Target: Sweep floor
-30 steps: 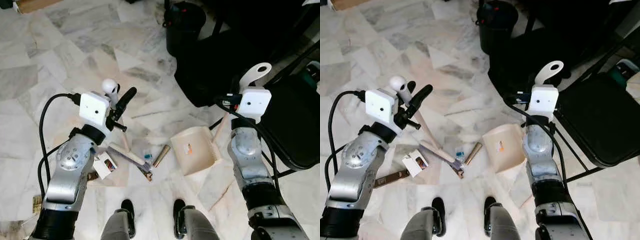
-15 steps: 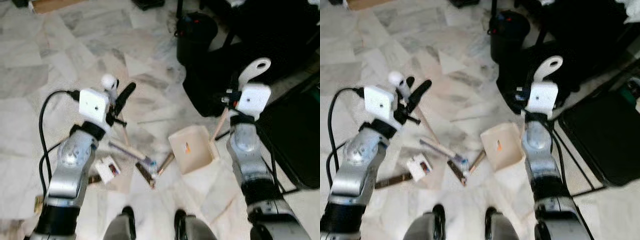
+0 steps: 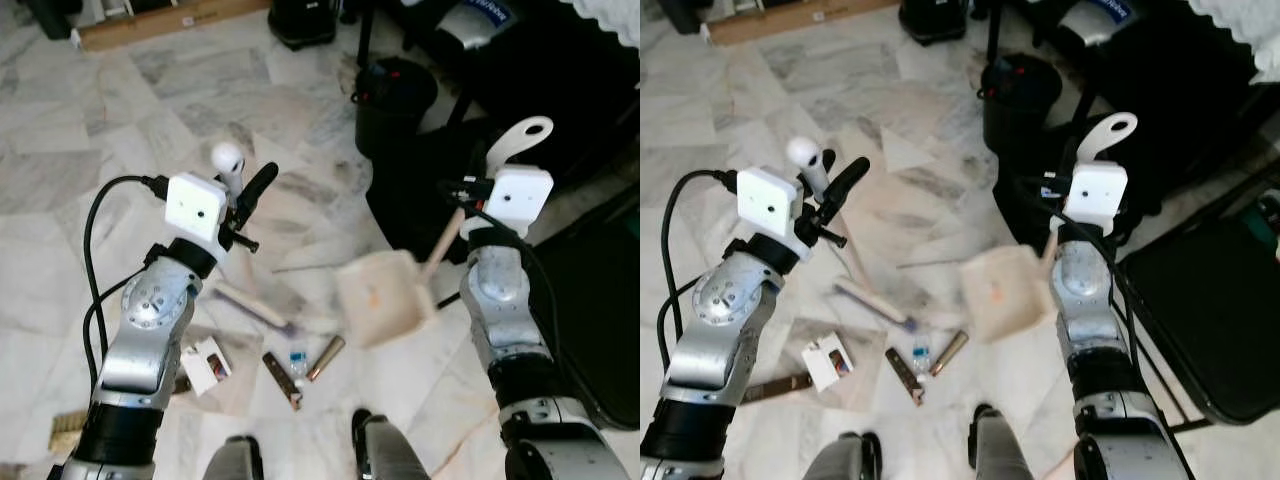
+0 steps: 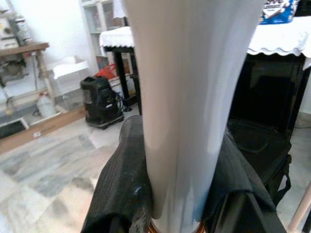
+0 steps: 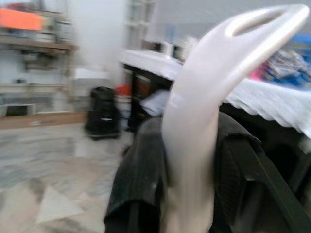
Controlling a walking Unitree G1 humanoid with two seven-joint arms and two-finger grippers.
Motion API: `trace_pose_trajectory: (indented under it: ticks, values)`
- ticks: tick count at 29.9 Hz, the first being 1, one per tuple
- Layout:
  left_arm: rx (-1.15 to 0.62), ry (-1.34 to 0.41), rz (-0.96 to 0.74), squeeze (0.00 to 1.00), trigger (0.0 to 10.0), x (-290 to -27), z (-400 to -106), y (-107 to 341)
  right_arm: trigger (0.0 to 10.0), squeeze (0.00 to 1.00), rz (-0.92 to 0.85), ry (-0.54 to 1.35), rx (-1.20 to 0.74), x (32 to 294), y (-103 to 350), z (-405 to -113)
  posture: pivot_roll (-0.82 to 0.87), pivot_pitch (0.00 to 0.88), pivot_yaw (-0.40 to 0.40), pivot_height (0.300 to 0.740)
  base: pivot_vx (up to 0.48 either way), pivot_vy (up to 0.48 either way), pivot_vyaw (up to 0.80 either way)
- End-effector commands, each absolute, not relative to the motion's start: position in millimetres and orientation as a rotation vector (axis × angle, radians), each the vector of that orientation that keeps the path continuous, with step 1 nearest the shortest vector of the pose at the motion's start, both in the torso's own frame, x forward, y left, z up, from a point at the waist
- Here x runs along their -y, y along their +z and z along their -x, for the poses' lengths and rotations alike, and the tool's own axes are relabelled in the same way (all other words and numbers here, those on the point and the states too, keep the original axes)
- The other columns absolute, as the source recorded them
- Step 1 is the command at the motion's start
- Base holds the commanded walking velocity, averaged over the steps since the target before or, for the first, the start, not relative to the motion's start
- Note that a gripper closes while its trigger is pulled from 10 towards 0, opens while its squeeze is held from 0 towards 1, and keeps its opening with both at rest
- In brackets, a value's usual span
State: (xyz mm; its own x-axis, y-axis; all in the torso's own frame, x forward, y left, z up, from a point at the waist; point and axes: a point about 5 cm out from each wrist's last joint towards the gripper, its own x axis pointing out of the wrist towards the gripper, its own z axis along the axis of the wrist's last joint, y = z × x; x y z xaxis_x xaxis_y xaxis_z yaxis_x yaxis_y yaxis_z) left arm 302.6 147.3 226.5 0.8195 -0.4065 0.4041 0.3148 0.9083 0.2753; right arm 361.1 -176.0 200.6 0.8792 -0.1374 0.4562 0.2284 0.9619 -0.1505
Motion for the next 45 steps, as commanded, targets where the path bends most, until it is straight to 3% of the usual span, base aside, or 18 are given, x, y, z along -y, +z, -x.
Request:
trace_pose_trajectory:
  ticks: [1,15,37,45]
  values:
    - [0.513,-0.383,-0.235,0.0,10.0,-150.1,-297.7,231.8,10.0,0.0,0.183,-0.186,0.484,173.9,202.7,-359.6,0.0,0.246,-0.02,0.74,0.0,0.0,0.0]
    - [0.341,-0.591,-0.221,0.0,10.0,-144.3,-287.6,207.1,10.0,0.0,0.203,-0.175,0.46,175.5,192.4,-356.2,0.01,0.284,-0.013,0.74,0.0,0.0,0.0]
    - [0.271,-0.71,-0.225,0.0,10.0,-144.6,-266.0,211.4,10.0,0.0,0.238,-0.172,0.408,177.6,167.7,-347.3,0.07,0.421,0.028,0.74,0.0,0.0,0.0]
    - [0.254,-0.732,-0.212,0.0,10.0,-140.4,-259.4,213.0,10.0,0.0,0.263,-0.245,0.466,192.9,181.5,-344.4,0.07,0.455,0.036,0.74,0.0,0.0,0.0]
